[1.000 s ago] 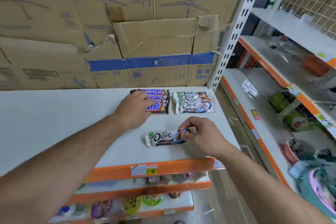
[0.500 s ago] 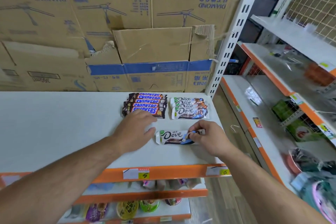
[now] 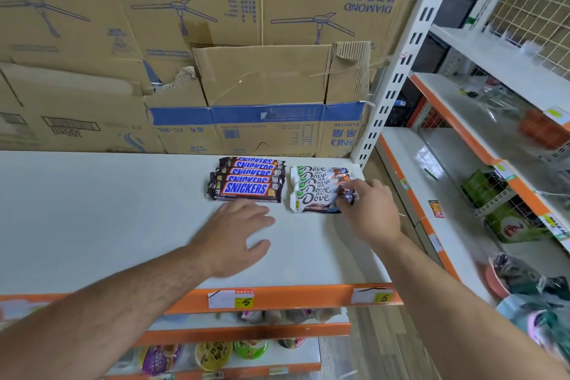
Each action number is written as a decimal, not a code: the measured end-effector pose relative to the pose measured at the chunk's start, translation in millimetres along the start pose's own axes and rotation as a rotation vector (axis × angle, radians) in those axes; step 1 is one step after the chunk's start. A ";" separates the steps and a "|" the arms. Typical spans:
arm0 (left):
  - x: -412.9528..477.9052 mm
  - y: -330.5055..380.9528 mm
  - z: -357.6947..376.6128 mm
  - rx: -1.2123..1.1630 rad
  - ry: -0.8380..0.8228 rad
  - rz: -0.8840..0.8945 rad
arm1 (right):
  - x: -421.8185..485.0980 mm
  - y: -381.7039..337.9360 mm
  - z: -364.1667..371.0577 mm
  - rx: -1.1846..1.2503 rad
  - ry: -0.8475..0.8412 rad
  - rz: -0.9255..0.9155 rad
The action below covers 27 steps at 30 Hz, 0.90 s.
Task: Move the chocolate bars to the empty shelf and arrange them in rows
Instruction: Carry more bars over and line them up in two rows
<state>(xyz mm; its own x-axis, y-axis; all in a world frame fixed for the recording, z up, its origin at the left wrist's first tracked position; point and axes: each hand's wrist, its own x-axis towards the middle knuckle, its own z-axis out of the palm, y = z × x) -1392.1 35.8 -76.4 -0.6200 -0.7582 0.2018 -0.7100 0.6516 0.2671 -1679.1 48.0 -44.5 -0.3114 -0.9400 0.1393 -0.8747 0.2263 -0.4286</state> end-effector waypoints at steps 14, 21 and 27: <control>1.1 -3.5 3.8 -0.001 0.007 -0.012 | -6.7 -14.8 24.6 -0.194 0.066 -0.243; 1.6 -0.6 3.2 -0.010 -0.004 -0.018 | 0.3 -21.3 25.2 -0.220 0.030 -0.217; 1.5 -1.0 3.4 -0.004 -0.016 -0.025 | -15.7 -31.2 20.7 -0.229 0.023 -0.170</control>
<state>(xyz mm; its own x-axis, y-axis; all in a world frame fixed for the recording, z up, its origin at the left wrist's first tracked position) -1393.5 34.0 -79.6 -0.6072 -0.7741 0.1794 -0.7241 0.6320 0.2760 -1639.2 50.4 -51.8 -0.1591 -0.9640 0.2132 -0.9754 0.1200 -0.1849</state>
